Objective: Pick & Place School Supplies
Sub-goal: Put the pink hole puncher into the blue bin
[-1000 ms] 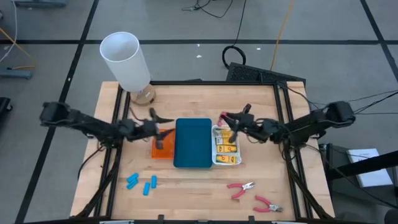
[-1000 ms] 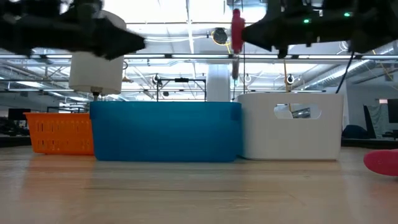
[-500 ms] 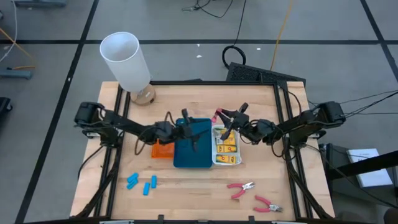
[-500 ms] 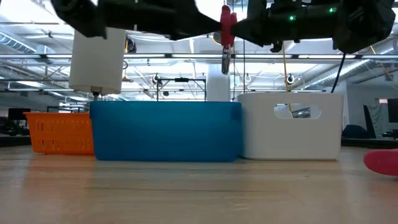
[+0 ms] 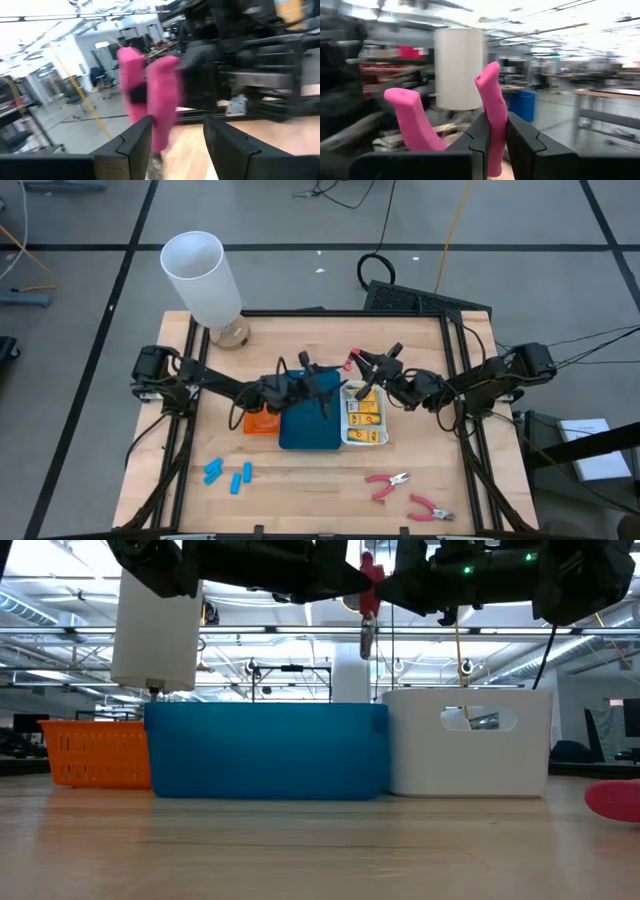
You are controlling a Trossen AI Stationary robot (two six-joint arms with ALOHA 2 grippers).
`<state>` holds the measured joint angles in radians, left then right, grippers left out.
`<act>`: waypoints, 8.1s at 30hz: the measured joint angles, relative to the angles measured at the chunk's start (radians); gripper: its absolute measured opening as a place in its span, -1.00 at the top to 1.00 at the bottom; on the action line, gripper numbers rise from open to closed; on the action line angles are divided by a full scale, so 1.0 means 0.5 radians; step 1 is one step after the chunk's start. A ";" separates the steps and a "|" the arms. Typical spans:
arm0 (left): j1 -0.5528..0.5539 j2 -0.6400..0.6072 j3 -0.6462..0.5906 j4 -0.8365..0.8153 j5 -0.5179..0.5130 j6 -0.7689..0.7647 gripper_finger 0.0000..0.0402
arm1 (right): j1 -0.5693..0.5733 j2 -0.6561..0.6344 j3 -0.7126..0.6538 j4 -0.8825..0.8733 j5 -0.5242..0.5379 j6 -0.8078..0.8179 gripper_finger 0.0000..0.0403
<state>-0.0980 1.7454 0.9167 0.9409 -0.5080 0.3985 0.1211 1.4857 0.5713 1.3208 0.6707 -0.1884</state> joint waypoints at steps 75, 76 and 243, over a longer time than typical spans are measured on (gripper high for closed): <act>-0.184 -0.350 -0.644 -1.058 0.006 -0.923 0.64 | 0.427 -1.165 -0.569 -0.743 -0.028 0.293 0.18; -0.186 -0.328 -0.642 -1.045 0.014 -0.857 0.64 | 0.427 -1.165 -0.569 -0.742 -0.028 0.293 0.18; -0.091 -0.094 -0.135 -0.127 0.949 -0.606 -0.27 | 0.375 -0.584 -0.189 -0.500 -0.724 0.240 0.84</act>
<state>-0.1436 1.6983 0.8492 0.8772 -0.0335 0.0956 0.3084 1.1938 0.4767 1.0710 0.3084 -0.0684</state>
